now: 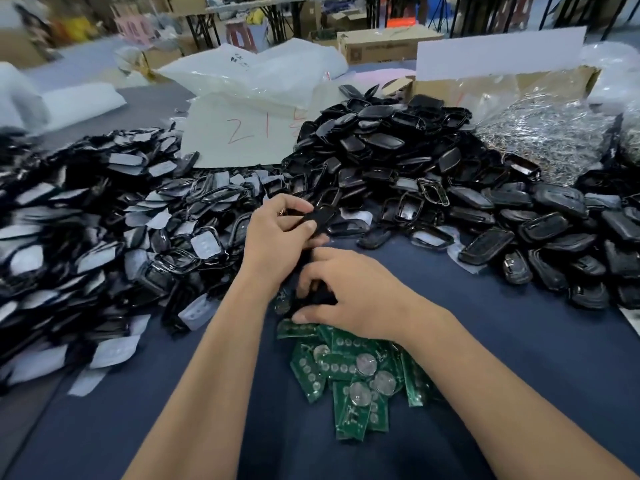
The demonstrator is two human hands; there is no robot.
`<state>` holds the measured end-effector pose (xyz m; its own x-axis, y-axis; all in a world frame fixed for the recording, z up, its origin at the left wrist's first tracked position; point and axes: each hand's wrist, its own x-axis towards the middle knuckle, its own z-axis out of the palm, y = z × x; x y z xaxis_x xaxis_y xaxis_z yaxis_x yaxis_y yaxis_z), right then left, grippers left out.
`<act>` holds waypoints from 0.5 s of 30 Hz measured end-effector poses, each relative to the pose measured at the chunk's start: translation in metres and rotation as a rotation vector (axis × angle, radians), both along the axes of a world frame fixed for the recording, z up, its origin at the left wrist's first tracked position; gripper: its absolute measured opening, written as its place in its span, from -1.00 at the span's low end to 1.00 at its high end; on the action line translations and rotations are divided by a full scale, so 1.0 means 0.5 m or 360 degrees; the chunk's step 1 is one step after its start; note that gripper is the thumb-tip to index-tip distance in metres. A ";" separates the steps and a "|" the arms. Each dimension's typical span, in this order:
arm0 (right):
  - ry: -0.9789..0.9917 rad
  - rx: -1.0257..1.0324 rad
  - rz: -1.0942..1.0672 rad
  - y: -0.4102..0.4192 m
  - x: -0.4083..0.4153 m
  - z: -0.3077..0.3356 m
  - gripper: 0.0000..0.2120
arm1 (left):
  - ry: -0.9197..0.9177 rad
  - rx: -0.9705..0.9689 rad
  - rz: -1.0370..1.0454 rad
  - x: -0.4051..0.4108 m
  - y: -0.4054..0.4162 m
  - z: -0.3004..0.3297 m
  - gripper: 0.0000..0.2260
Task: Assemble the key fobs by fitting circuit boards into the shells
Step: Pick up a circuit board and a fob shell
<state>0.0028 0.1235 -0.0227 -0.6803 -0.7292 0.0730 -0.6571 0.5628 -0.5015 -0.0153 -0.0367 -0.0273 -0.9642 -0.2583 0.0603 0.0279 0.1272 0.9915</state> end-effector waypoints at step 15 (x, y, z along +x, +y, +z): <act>-0.0293 -0.0157 0.0144 0.027 -0.009 0.006 -0.64 | -0.0003 0.0082 -0.0104 0.014 0.012 -0.009 -0.86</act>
<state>-0.0019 0.1372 -0.0195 -0.6210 -0.7833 0.0277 -0.5949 0.4481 -0.6673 -0.0085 -0.0305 -0.0316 -0.9791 -0.1977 0.0469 0.0328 0.0740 0.9967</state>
